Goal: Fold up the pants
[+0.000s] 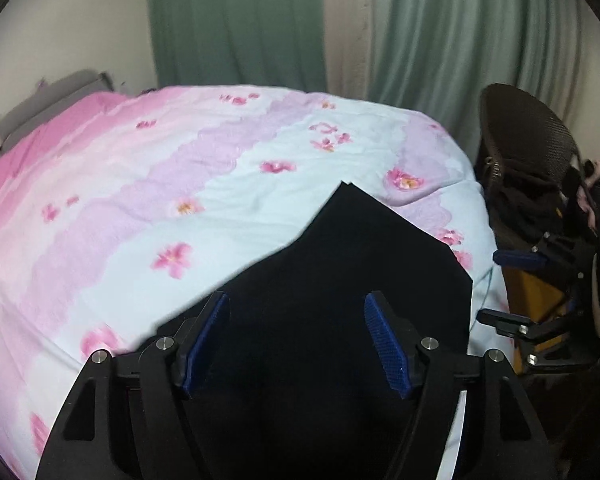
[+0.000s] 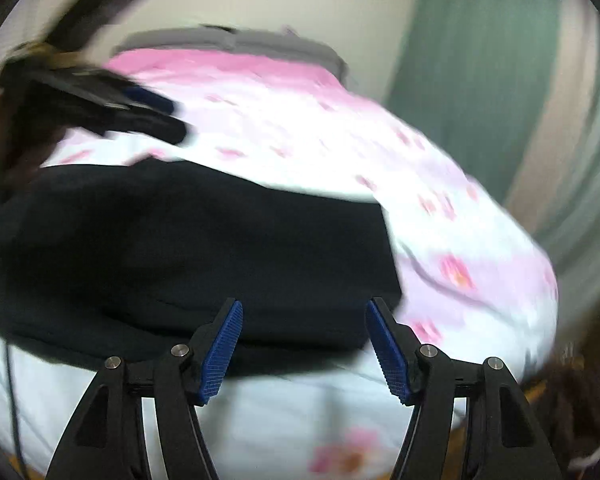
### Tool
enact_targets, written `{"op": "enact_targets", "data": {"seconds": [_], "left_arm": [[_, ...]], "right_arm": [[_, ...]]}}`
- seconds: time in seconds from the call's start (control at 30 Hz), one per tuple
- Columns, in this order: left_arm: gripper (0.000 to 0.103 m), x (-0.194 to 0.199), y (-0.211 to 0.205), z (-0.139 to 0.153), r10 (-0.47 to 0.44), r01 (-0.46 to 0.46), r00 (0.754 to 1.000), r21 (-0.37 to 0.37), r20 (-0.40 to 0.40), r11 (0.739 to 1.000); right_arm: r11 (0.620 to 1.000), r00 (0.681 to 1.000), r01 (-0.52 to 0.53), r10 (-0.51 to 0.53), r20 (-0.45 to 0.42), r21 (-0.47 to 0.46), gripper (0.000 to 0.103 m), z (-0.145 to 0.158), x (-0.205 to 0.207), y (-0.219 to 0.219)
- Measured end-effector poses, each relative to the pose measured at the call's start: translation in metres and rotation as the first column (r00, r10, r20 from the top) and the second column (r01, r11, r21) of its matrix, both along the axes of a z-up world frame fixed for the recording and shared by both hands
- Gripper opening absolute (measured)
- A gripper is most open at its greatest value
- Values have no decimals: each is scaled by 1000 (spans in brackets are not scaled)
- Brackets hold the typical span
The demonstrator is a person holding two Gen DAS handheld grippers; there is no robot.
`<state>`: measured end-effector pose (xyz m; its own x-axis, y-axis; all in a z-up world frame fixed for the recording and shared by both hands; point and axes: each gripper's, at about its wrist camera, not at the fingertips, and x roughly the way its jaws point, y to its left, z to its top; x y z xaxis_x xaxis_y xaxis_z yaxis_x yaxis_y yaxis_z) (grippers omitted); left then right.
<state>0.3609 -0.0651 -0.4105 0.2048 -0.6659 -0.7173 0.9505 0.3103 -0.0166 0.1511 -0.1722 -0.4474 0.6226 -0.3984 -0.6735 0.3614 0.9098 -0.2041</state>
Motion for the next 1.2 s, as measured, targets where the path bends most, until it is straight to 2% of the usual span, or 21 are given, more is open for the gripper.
{"op": "enact_targets", "data": {"seconds": [0.1, 0.23, 0.33, 0.47, 0.6, 0.7, 0.8, 0.9, 1.0, 1.2], "left_arm": [[69, -22, -10, -19, 56, -55, 996, 23, -63, 998], [69, -47, -16, -30, 96, -90, 991, 61, -98, 994], [69, -56, -21, -31, 126, -117, 983, 72, -135, 991], [69, -61, -33, -33, 146, -135, 979, 87, -141, 987], [69, -60, -45, -35, 153, -141, 978, 95, -139, 986], [69, -55, -50, -31, 164, -153, 977, 89, -138, 984], [69, -50, -50, -28, 185, -175, 975, 86, -125, 981], [69, -45, -46, -31, 209, -198, 969, 93, -130, 976], [69, -44, -43, -35, 220, -208, 964, 94, -149, 974], [69, -52, -38, -41, 224, -212, 961, 88, -162, 973]], "right_arm": [[990, 997, 80, -78, -26, 119, 64, -14, -8, -38], [944, 986, 168, -164, -38, 284, 64, -32, -20, -80], [917, 984, 175, -169, -48, 359, 64, -48, -4, -80], [917, 990, 142, -137, -41, 374, 64, -55, 7, -86], [878, 987, 148, -158, -15, 456, 64, -44, 19, -88], [867, 985, 146, -172, 11, 477, 64, -37, 25, -91], [829, 981, 157, -196, 15, 537, 64, -41, 35, -102], [788, 984, 144, -176, -5, 599, 64, -56, 53, -115], [794, 986, 156, -164, -41, 588, 64, -66, 62, -123], [844, 983, 181, -167, -74, 505, 64, -75, 67, -114]]}}
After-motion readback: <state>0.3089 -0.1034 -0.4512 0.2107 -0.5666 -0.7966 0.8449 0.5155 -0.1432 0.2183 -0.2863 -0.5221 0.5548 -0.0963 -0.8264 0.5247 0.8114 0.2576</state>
